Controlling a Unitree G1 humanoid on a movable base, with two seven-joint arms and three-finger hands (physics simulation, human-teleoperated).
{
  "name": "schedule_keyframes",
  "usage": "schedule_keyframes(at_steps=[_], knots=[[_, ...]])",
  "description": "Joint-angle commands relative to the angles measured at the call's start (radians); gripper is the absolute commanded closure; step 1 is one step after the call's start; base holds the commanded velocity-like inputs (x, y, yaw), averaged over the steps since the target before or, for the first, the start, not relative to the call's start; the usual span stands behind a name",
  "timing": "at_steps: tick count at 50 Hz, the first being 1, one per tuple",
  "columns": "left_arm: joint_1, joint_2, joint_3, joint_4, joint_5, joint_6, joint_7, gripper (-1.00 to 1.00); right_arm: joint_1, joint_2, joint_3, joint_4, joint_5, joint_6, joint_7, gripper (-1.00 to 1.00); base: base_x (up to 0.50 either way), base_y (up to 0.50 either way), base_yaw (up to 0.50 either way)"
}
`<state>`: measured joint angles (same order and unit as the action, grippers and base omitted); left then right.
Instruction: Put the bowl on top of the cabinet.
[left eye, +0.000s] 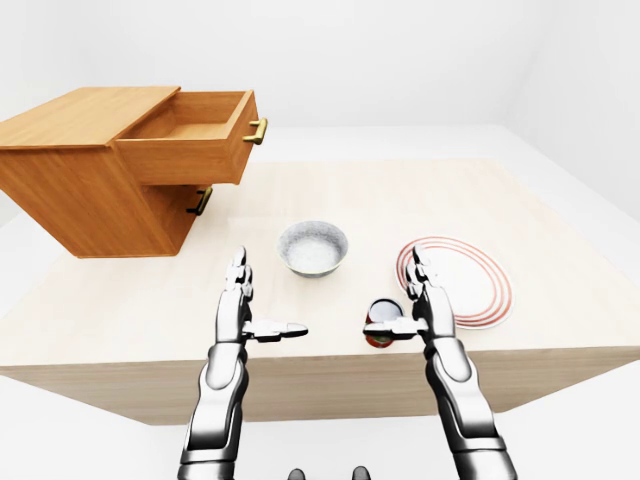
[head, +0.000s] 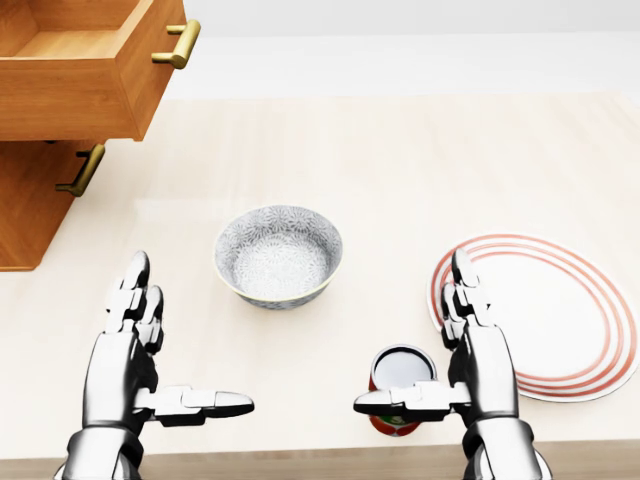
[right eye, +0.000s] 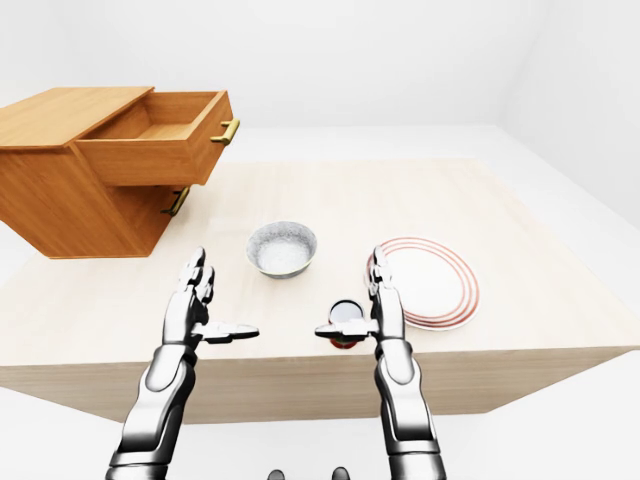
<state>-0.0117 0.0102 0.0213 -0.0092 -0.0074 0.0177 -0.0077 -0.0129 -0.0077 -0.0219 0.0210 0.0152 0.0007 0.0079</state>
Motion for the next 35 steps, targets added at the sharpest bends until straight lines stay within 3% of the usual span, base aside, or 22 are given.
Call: schedule_keyframes(at_steps=[1, 6, 9, 19, 21, 29, 33, 35], knots=[[-0.051, 0.025, 0.044, 0.020, 0.025, 0.032, 0.036, -1.00, -0.034, -0.016, -0.039, 0.055, 0.032, -0.004, 0.000, -1.00, 0.00, 0.00, 0.00], [-0.046, 0.022, 0.041, 0.040, 0.020, -0.014, 0.026, -1.00, -0.043, -0.018, -0.037, 0.073, 0.038, -0.012, 0.002, -1.00, 0.00, 0.00, 0.00], [-0.062, 0.025, 0.043, 0.060, 0.024, 0.001, 0.036, -1.00, -0.045, -0.019, -0.037, 0.074, 0.040, -0.010, 0.000, -1.00, 0.00, 0.00, 0.00], [-0.049, 0.026, 0.043, 0.025, 0.009, 0.011, 0.023, -1.00, -0.053, -0.015, -0.027, 0.079, 0.026, 0.002, -0.024, -1.00, 0.00, 0.00, 0.00], [-0.041, 0.025, 0.042, 0.016, 0.015, 0.000, 0.025, -1.00, -0.047, -0.012, -0.021, 0.067, 0.019, 0.007, -0.028, -1.00, 0.00, 0.00, 0.00], [-0.036, 0.029, 0.038, -0.002, 0.034, 0.032, 0.016, -1.00, -0.042, -0.009, -0.015, 0.050, -0.007, 0.020, -0.048, -1.00, 0.00, 0.00, 0.00], [-0.015, 0.024, 0.037, -0.025, 0.049, 0.009, 0.017, -1.00, -0.031, -0.008, -0.014, 0.026, -0.002, 0.025, -0.035, -1.00, 0.45, -0.01, 0.00], [-0.008, 0.022, 0.038, -0.043, 0.054, 0.011, 0.022, -1.00, -0.025, -0.009, -0.017, 0.012, 0.007, 0.027, -0.027, -1.00, 0.50, -0.02, 0.00]])
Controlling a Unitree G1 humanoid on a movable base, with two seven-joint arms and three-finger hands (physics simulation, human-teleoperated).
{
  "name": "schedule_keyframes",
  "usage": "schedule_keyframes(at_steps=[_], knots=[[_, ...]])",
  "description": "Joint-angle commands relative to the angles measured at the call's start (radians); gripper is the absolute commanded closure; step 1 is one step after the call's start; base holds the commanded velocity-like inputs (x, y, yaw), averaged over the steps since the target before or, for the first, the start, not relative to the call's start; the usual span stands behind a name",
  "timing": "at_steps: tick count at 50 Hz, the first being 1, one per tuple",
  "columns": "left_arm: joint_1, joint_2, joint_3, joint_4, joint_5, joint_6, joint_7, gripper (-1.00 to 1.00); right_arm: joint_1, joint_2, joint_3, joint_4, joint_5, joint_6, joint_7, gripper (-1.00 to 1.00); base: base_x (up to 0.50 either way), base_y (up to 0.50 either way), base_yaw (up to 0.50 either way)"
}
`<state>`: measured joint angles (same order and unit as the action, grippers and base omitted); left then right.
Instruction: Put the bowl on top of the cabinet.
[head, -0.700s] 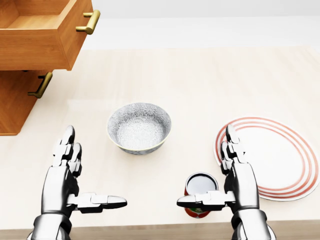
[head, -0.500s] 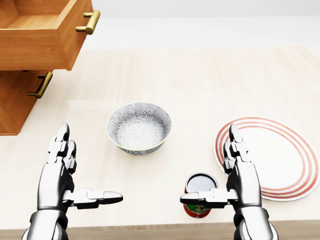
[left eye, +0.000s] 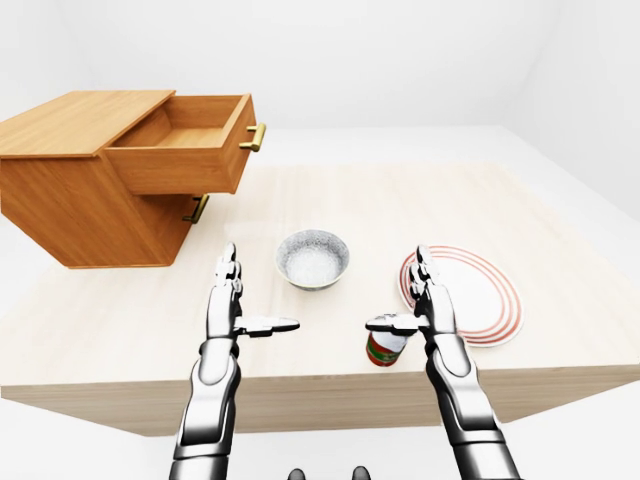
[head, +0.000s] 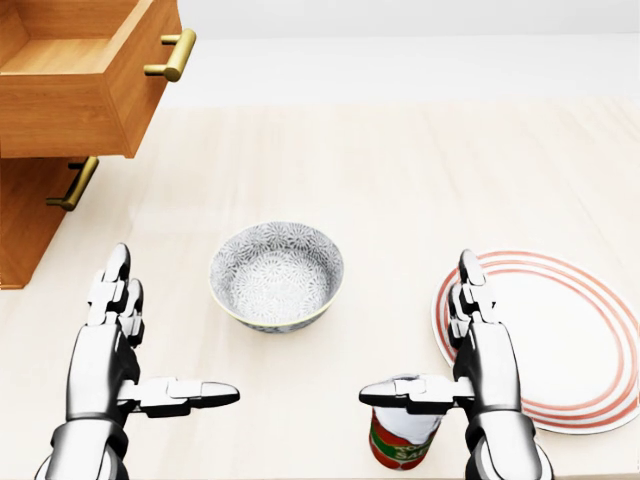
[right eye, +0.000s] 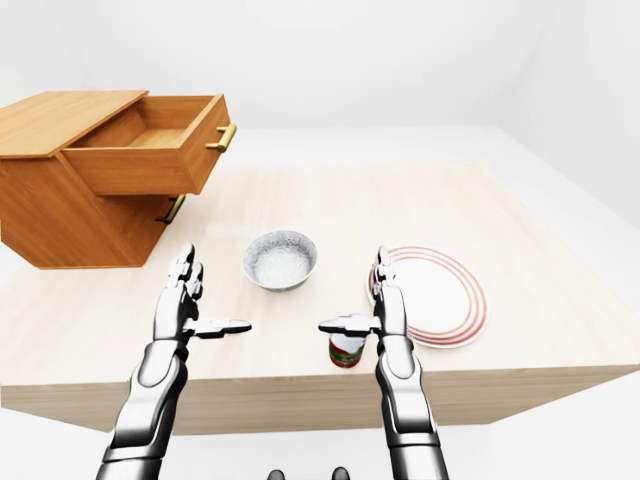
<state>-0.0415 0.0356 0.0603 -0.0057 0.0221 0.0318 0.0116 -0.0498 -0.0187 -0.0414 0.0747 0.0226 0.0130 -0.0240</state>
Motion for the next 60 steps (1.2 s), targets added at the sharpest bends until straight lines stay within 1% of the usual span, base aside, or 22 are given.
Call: schedule_keyframes(at_steps=[1, 3, 8, 13, 22, 23, 24, 25, 26, 28, 30, 33, 37, 40, 45, 46, 47, 50, 51, 52, 56, 60], knots=[[0.023, -0.004, -0.001, -0.049, 0.029, -0.006, 0.007, -1.00, 0.014, 0.002, 0.002, -0.048, 0.001, 0.016, 0.006, -1.00, 0.50, -0.02, 0.00], [0.026, -0.004, -0.004, -0.057, 0.031, -0.004, 0.003, -1.00, 0.017, 0.002, -0.001, -0.051, 0.000, 0.009, 0.002, -1.00, 0.50, -0.01, 0.00], [0.027, -0.005, -0.007, -0.056, 0.041, -0.009, 0.003, -1.00, 0.009, 0.003, 0.000, -0.034, -0.003, 0.002, -0.002, -1.00, 0.50, -0.02, 0.00], [0.028, -0.004, -0.004, -0.050, 0.044, -0.015, 0.002, -1.00, 0.014, 0.005, 0.007, -0.044, -0.007, 0.005, 0.000, -1.00, 0.50, -0.01, 0.00], [0.030, -0.006, -0.008, -0.054, 0.049, -0.010, 0.003, -1.00, 0.012, 0.005, 0.008, -0.042, -0.008, 0.001, 0.000, -1.00, 0.50, -0.01, 0.00], [0.031, -0.007, -0.008, -0.053, 0.051, -0.012, 0.004, -1.00, 0.013, 0.006, 0.008, -0.043, -0.010, -0.002, -0.003, -1.00, 0.50, -0.02, 0.00], [0.031, -0.006, -0.010, -0.046, 0.067, -0.030, 0.017, -1.00, 0.011, 0.006, 0.005, -0.038, -0.013, -0.009, -0.009, -1.00, 0.50, -0.02, 0.00], [0.033, -0.008, -0.012, -0.045, 0.065, -0.031, 0.015, -1.00, 0.010, 0.005, 0.004, -0.036, -0.017, -0.016, -0.015, -1.00, 0.50, 0.00, 0.00], [0.033, -0.008, -0.012, -0.048, 0.064, -0.026, 0.013, -1.00, 0.009, 0.007, 0.002, -0.036, -0.016, -0.014, -0.022, -1.00, 0.50, 0.00, 0.00], [0.034, -0.009, -0.010, -0.052, 0.059, -0.030, 0.013, -1.00, 0.007, 0.007, 0.003, -0.034, -0.015, -0.012, -0.024, -1.00, 0.25, 0.00, 0.00], [0.042, -0.008, -0.014, -0.070, 0.063, -0.018, 0.008, -1.00, 0.012, 0.007, 0.004, -0.043, -0.012, -0.008, -0.023, -1.00, 0.00, 0.00, 0.00], [0.060, -0.011, -0.016, -0.091, 0.062, -0.022, 0.006, -1.00, 0.012, 0.007, 0.002, -0.040, -0.008, -0.010, -0.024, -1.00, 0.00, 0.00, 0.00], [0.078, -0.011, -0.022, -0.116, 0.075, -0.013, -0.001, -1.00, 0.014, 0.007, 0.005, -0.041, -0.012, -0.009, -0.028, -1.00, 0.00, 0.00, 0.00], [0.096, -0.013, -0.032, -0.138, 0.099, -0.017, -0.002, -1.00, 0.012, 0.007, 0.005, -0.034, -0.009, -0.016, -0.025, -1.00, 0.00, 0.00, 0.00], [0.136, -0.017, -0.049, -0.180, 0.171, -0.062, 0.029, -1.00, 0.006, 0.007, 0.006, -0.022, -0.011, -0.020, -0.027, -1.00, 0.00, 0.00, 0.00], [0.161, -0.020, -0.061, -0.202, 0.191, -0.072, 0.031, -1.00, 0.003, 0.007, 0.006, -0.018, -0.011, -0.020, -0.027, -1.00, 0.00, 0.00, 0.00], [0.178, -0.023, -0.063, -0.216, 0.198, -0.092, 0.039, -1.00, 0.004, 0.007, 0.007, -0.017, -0.011, -0.022, -0.026, -1.00, 0.00, 0.00, 0.00], [0.210, -0.024, -0.073, -0.249, 0.222, -0.095, 0.039, -1.00, -0.001, 0.006, 0.005, -0.008, -0.008, -0.024, -0.024, -1.00, 0.00, 0.00, 0.00], [0.238, -0.020, -0.086, -0.272, 0.252, -0.110, 0.040, -1.00, -0.001, 0.005, 0.005, -0.009, -0.007, -0.025, -0.023, -1.00, 0.00, 0.00, 0.00], [0.260, -0.021, -0.089, -0.292, 0.259, -0.119, 0.042, -1.00, 0.000, 0.006, 0.006, -0.009, -0.007, -0.025, -0.023, -1.00, 0.00, 0.00, 0.00], [0.310, -0.019, -0.112, -0.341, 0.327, -0.119, 0.053, -1.00, 0.000, 0.009, 0.013, -0.005, -0.014, -0.028, -0.024, -1.00, 0.00, 0.00, 0.00], [0.330, -0.017, -0.127, -0.338, 0.374, -0.119, 0.077, -1.00, -0.006, 0.007, 0.010, 0.006, -0.013, -0.033, -0.022, -1.00, 0.00, 0.00, 0.00]])
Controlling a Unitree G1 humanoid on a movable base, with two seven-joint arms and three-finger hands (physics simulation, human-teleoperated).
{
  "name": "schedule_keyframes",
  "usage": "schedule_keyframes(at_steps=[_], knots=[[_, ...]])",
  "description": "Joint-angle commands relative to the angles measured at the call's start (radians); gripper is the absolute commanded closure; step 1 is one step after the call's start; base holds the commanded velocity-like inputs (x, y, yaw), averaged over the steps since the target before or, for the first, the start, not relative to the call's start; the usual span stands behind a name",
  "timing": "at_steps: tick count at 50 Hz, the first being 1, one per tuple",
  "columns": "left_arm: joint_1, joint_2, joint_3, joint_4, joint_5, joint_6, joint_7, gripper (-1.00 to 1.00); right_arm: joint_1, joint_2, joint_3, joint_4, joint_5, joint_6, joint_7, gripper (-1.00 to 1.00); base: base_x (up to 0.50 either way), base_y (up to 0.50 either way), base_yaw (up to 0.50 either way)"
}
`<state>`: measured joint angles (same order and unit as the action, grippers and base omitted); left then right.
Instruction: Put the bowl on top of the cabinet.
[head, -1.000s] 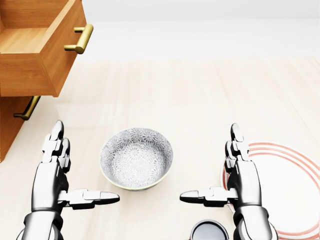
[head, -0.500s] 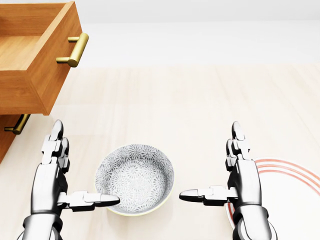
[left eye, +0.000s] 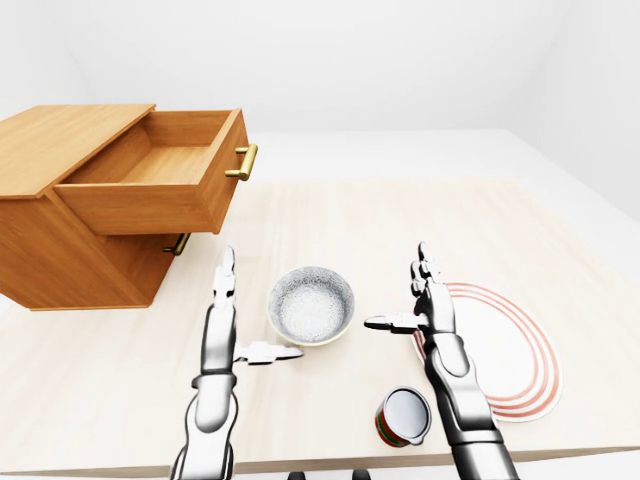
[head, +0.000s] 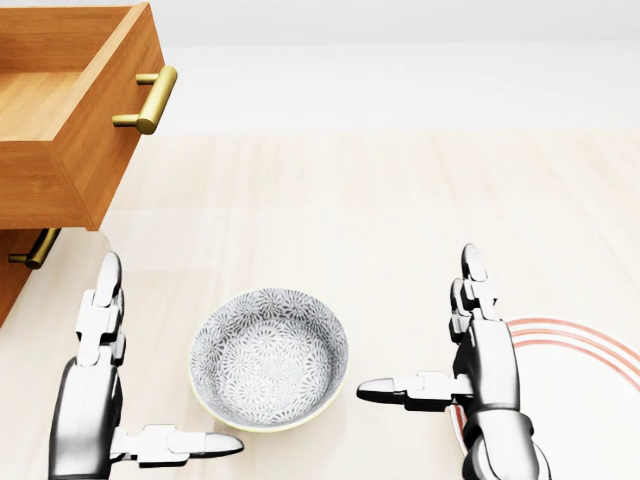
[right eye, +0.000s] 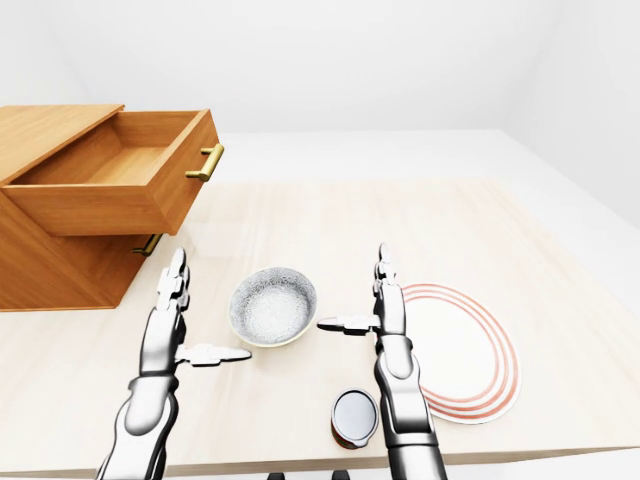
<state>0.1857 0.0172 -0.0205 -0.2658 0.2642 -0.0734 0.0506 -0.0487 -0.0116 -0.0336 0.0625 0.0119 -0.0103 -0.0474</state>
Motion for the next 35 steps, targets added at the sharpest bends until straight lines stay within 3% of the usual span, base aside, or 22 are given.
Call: schedule_keyframes(at_steps=[1, 11, 14, 16, 19, 26, 35], knots=[[0.105, 0.002, -0.047, -0.075, 0.138, -0.014, 0.043, -1.00, -0.008, 0.000, 0.002, 0.019, -0.003, -0.011, 0.001, -1.00, 0.00, 0.00, 0.00], [0.142, 0.006, -0.086, -0.065, 0.286, -0.014, 0.169, -1.00, 0.007, 0.003, 0.012, -0.009, 0.002, -0.003, 0.020, -1.00, 0.00, 0.00, 0.00], [0.131, 0.005, -0.102, -0.023, 0.358, -0.014, 0.254, -1.00, 0.006, 0.004, 0.013, -0.007, -0.005, -0.003, 0.015, -1.00, 0.00, 0.00, 0.00], [0.127, 0.004, -0.115, 0.007, 0.442, -0.014, 0.349, -1.00, 0.009, 0.005, 0.014, -0.012, -0.008, -0.002, 0.012, -1.00, 0.00, 0.00, 0.00], [0.123, 0.009, -0.132, 0.026, 0.468, -0.014, 0.389, -1.00, 0.008, 0.005, 0.013, -0.007, -0.010, -0.005, 0.011, -1.00, 0.00, 0.00, 0.00], [0.099, 0.015, -0.158, 0.089, 0.545, -0.014, 0.473, -1.00, 0.008, 0.008, 0.020, -0.002, -0.017, -0.006, 0.012, -1.00, 0.00, 0.00, 0.00], [0.070, 0.016, -0.189, 0.174, 0.632, -0.014, 0.473, -1.00, 0.003, 0.009, 0.023, 0.007, -0.021, -0.009, 0.011, -1.00, 0.00, 0.00, 0.00]])
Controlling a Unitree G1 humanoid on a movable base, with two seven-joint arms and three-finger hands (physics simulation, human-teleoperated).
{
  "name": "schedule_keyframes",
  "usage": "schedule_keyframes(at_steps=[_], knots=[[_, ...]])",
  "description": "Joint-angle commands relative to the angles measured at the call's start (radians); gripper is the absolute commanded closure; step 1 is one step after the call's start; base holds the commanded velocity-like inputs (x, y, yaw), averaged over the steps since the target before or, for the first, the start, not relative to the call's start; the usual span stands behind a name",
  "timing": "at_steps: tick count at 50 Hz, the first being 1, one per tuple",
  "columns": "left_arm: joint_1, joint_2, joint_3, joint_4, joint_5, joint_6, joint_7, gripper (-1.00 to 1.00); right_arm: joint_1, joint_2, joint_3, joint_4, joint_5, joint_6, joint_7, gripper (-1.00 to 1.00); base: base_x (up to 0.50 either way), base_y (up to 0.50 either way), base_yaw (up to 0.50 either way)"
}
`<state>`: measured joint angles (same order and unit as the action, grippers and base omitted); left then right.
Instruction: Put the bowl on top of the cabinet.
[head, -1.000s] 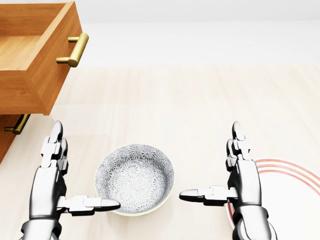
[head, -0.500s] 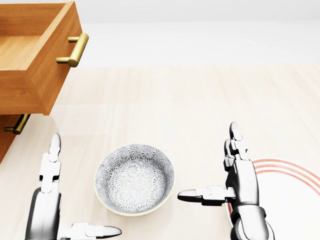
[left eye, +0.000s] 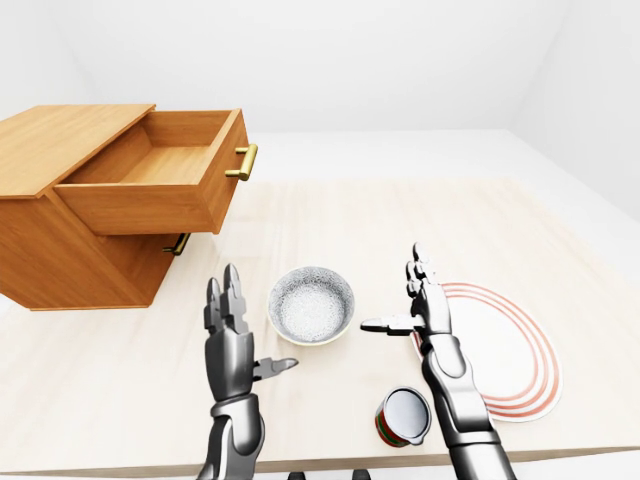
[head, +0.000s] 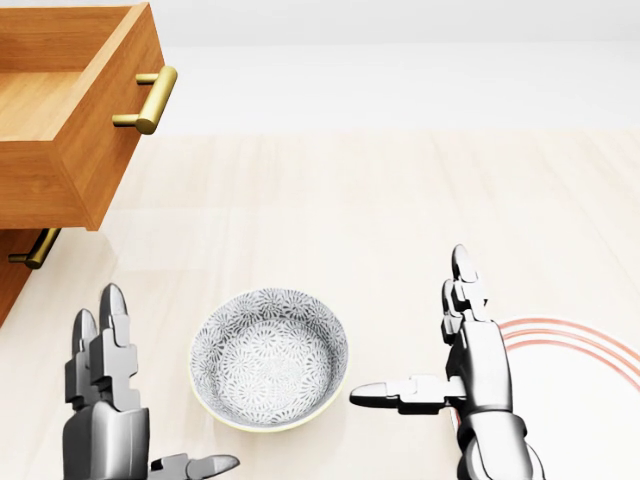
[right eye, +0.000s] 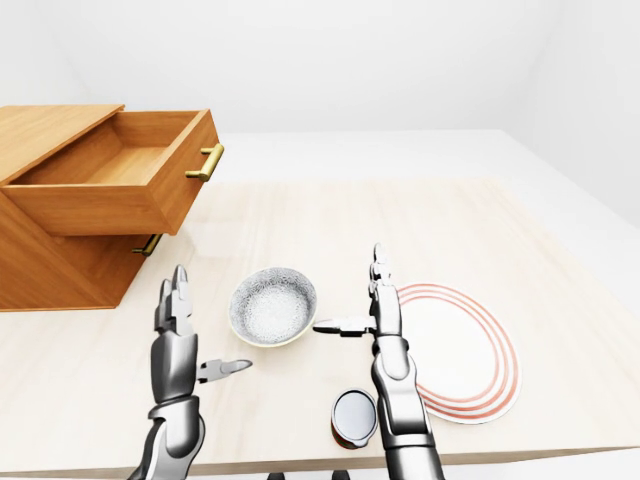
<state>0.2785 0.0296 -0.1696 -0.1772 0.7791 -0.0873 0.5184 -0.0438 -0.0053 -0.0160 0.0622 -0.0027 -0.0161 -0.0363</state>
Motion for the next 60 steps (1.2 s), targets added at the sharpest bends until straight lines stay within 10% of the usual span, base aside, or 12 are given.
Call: schedule_keyframes(at_steps=[1, 21, 49, 50, 51, 60], knots=[[-0.025, 0.002, -0.048, 0.094, 0.130, 0.000, 0.005, -1.00, -0.004, 0.002, 0.005, 0.013, -0.008, -0.004, -0.001, -1.00, 0.00, 0.00, 0.00], [-0.049, -0.001, -0.186, 0.191, 0.220, 0.000, 0.005, -1.00, -0.006, 0.005, 0.015, 0.016, -0.023, -0.003, 0.000, -1.00, 0.00, 0.00, 0.00], [-0.142, -0.040, -0.156, 0.380, 0.232, 0.000, 0.005, -1.00, -0.014, 0.007, 0.022, 0.034, -0.036, -0.009, 0.004, -1.00, 0.00, 0.00, 0.00], [-0.136, -0.033, -0.155, 0.366, 0.219, 0.000, 0.005, -0.78, -0.014, 0.008, 0.023, 0.033, -0.037, -0.007, 0.004, -1.00, 0.00, 0.00, 0.00], [-0.130, -0.033, -0.153, 0.355, 0.222, 0.000, 0.005, 0.94, -0.014, 0.008, 0.023, 0.031, -0.037, -0.005, 0.003, -1.00, 0.00, 0.00, 0.00], [-0.120, -0.027, -0.151, 0.340, 0.219, 0.000, 0.005, 0.95, -0.020, 0.011, 0.029, 0.047, -0.044, -0.010, -0.001, -1.00, 0.00, 0.00, 0.00]])
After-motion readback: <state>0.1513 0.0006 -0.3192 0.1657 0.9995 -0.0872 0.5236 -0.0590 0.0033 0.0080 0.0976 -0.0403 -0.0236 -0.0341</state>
